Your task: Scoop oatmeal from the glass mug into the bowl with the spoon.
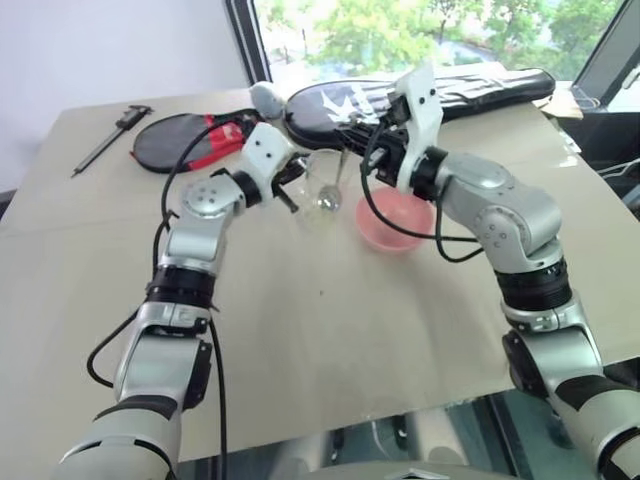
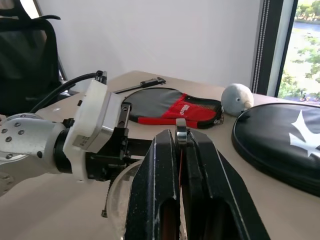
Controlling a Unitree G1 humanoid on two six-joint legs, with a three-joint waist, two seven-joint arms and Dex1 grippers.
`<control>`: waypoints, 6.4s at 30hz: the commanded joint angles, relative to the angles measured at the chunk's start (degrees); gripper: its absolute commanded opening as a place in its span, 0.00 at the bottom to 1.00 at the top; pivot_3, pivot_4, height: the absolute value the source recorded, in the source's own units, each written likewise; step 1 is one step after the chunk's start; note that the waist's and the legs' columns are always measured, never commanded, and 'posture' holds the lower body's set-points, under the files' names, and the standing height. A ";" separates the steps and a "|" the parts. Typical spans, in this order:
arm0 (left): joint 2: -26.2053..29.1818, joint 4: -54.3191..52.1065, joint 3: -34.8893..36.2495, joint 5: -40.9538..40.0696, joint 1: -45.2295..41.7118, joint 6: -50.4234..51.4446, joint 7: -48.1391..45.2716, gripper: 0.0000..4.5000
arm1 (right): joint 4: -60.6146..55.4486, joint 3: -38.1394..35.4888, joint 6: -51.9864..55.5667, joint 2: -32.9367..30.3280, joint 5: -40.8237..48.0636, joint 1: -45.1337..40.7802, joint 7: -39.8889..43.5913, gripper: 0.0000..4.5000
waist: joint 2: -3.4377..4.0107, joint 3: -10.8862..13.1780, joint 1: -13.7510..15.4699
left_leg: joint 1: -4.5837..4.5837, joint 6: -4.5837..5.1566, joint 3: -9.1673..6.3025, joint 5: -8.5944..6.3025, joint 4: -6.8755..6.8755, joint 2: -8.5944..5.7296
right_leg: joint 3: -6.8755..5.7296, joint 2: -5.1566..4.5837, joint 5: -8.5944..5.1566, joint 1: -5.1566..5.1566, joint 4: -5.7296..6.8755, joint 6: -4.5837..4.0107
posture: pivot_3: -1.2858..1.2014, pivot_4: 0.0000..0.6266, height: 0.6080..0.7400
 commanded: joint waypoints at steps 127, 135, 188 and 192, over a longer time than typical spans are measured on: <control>-13.70 -3.20 11.43 -9.33 16.64 -21.52 12.62 0.02 | -5.73 -21.42 17.59 -10.76 19.47 -9.23 -16.81 0.00 | -0.16 -0.14 1.44 | -0.02 0.03 0.63 0.12 0.11 0.11 | 0.70 0.14 0.55 -0.15 -0.02 0.09 | 0.52 0.24 1.00; -15.35 -1.30 10.63 -8.62 16.23 -22.92 13.11 0.02 | -3.94 -27.15 26.14 -0.76 31.93 -13.11 -25.71 0.00 | -0.15 -0.16 1.37 | -0.02 0.03 0.65 0.13 0.07 0.18 | 0.70 0.17 0.57 -0.15 -0.03 0.05 | 0.52 0.24 1.00; -5.91 -38.78 10.63 -12.43 43.55 -3.93 12.21 0.71 | -13.69 -16.93 1.07 -10.59 4.87 17.25 1.74 0.71 | -0.18 -0.20 1.42 | 0.04 0.04 0.67 0.14 0.01 0.19 | 0.68 0.19 0.58 -0.11 -0.11 0.05 | 0.52 0.24 1.00; -3.81 -50.01 11.61 -14.66 53.40 4.09 12.74 0.71 | -17.78 -21.34 -4.13 -16.82 4.79 30.88 9.61 0.71 | -0.17 -0.20 1.65 | 0.29 0.04 0.67 0.13 -0.07 0.25 | 0.67 0.25 0.58 0.11 -0.12 0.05 | 0.52 0.24 1.00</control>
